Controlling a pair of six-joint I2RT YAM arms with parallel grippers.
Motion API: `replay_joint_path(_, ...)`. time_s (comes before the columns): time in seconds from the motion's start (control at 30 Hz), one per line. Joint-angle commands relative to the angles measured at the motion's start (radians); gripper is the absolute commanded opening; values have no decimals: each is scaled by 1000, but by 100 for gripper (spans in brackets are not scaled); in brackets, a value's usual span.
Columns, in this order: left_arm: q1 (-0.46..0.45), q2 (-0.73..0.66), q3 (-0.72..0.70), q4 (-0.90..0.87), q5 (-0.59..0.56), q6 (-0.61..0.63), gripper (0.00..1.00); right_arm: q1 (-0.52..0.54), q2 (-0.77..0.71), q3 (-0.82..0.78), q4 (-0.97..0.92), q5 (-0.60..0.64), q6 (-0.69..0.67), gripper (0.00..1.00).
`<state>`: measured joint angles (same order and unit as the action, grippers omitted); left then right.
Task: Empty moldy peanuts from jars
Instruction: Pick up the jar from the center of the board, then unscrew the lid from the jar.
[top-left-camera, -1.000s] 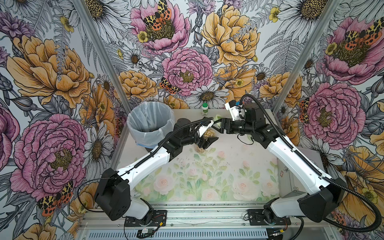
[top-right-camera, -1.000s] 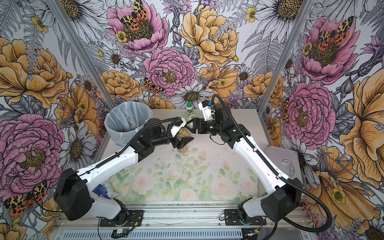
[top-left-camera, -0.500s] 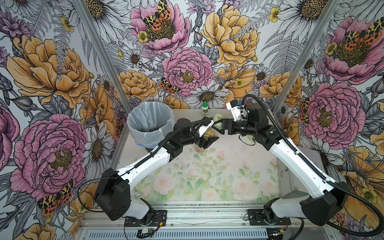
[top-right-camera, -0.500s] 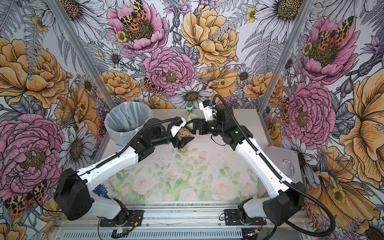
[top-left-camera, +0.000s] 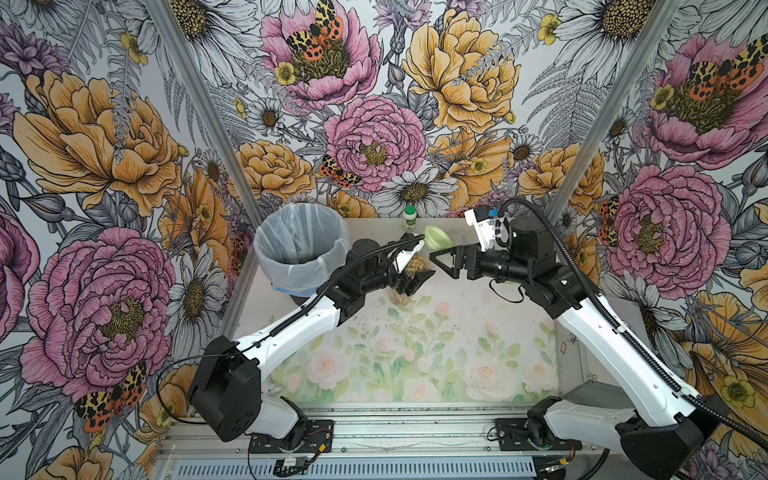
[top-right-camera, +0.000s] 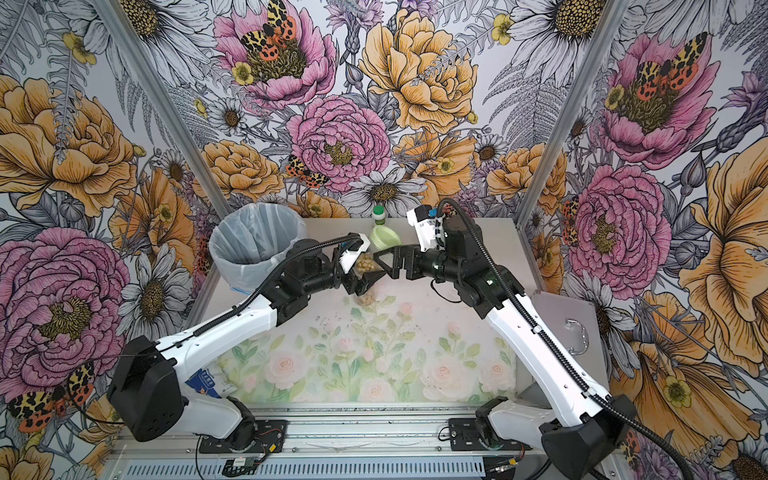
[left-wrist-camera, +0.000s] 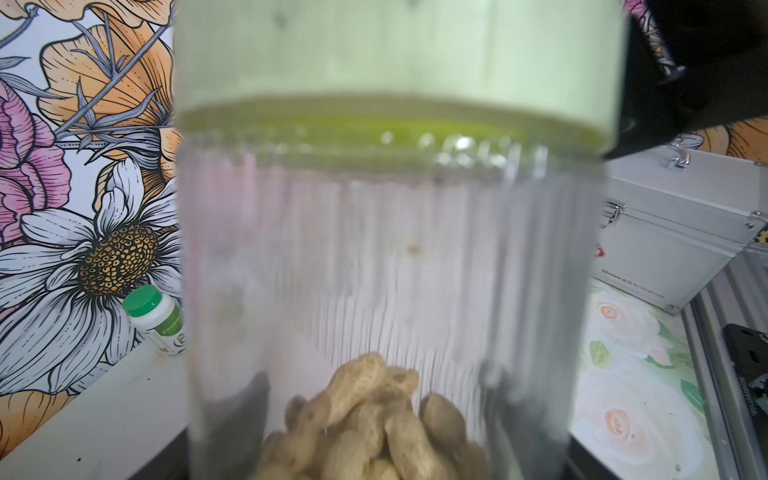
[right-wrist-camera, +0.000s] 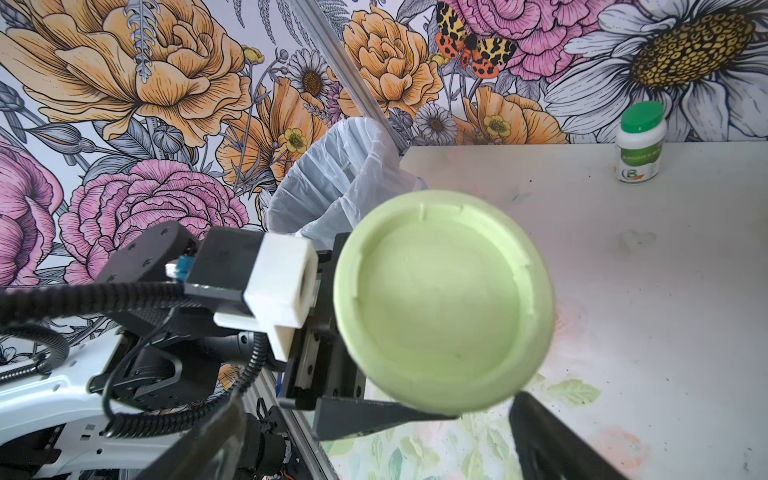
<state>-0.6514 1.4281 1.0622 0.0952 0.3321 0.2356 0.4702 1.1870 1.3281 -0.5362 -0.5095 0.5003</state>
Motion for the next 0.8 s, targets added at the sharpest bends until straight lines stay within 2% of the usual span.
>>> replay_joint_path(0.0,1,-41,-12,97,-42,-10,26,1,-62,-7,6,0,-2,99)
replay_joint_path(0.17,-17,-54,-42,131,-95,-11,26,-31,-95,25,-87,36,32,99)
replay_joint_path(0.3,-49,-48,-71,193,-135,-11,26,-51,-31,142,-234,40,105,96)
replay_joint_path(0.43,-94,-26,-77,231,-202,11,26,-57,43,261,-365,98,133,96)
replay_joint_path(0.77,-170,-3,-120,318,-267,34,26,-68,203,422,-421,106,207,95)
